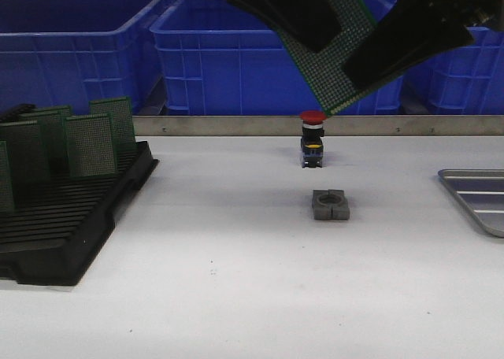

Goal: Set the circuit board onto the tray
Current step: 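Grasp the board with the right gripper, release left, carry toward tray, then lower the board onto the silver tray and open the right gripper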

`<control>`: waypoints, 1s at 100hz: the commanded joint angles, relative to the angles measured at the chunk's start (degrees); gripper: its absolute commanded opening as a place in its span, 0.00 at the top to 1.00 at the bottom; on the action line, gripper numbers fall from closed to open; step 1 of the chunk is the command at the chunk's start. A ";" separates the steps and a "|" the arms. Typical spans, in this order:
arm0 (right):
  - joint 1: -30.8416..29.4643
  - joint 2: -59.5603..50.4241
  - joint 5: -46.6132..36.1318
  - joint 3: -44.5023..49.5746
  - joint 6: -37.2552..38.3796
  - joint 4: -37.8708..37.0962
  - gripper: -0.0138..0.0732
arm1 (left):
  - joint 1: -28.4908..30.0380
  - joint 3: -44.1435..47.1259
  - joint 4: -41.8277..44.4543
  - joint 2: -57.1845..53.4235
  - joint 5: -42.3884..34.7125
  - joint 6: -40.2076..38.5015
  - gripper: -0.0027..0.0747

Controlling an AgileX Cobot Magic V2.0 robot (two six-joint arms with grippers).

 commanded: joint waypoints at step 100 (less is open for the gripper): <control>-32.01 2.61 -1.64 -1.76 31.42 -4.14 0.92 | -0.46 -2.00 -3.94 -2.85 3.09 -0.64 0.34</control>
